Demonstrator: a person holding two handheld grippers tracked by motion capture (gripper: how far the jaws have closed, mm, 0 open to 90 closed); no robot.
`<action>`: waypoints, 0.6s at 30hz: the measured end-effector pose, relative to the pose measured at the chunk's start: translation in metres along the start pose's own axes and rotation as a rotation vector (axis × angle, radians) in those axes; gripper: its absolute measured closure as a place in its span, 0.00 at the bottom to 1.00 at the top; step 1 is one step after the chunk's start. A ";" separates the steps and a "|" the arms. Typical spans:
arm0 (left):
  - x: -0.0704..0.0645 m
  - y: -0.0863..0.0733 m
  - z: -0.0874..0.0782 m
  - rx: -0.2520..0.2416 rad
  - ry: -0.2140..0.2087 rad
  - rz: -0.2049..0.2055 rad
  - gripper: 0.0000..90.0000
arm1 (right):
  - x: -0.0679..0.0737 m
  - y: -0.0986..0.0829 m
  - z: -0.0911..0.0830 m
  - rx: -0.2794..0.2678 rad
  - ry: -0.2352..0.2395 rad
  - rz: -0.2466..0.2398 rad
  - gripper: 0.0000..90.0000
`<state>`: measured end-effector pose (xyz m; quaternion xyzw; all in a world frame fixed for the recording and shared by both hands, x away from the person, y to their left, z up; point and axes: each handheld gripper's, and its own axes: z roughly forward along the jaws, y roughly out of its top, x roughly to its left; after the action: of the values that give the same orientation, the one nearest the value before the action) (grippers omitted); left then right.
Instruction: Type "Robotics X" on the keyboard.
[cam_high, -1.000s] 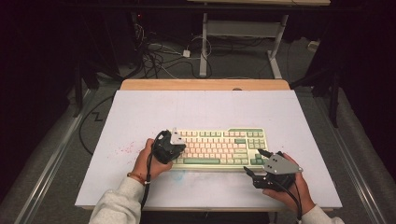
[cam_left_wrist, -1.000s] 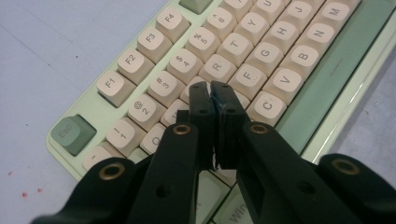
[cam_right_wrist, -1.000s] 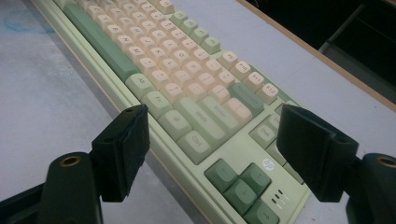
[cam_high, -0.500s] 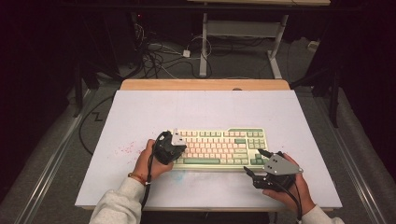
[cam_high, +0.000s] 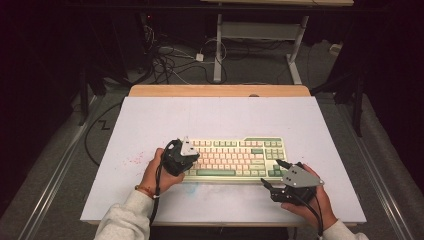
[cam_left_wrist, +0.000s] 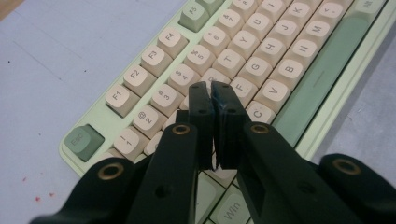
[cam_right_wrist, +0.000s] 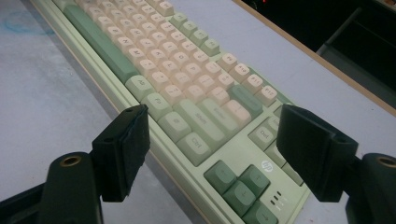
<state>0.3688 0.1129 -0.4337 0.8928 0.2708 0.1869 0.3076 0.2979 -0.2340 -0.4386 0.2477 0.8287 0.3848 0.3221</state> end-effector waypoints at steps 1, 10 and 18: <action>-0.001 0.000 -0.001 0.001 0.001 0.006 0.94 | 0.000 0.000 0.000 0.000 0.001 0.001 0.29; -0.007 0.003 -0.008 -0.019 -0.007 0.024 0.94 | 0.001 0.000 0.000 0.000 0.001 -0.003 0.29; -0.012 0.004 -0.015 -0.041 -0.001 0.037 0.94 | 0.000 0.000 -0.001 -0.001 -0.001 0.000 0.29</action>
<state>0.3530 0.1096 -0.4216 0.8912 0.2500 0.1977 0.3226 0.2971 -0.2338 -0.4380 0.2476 0.8284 0.3852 0.3227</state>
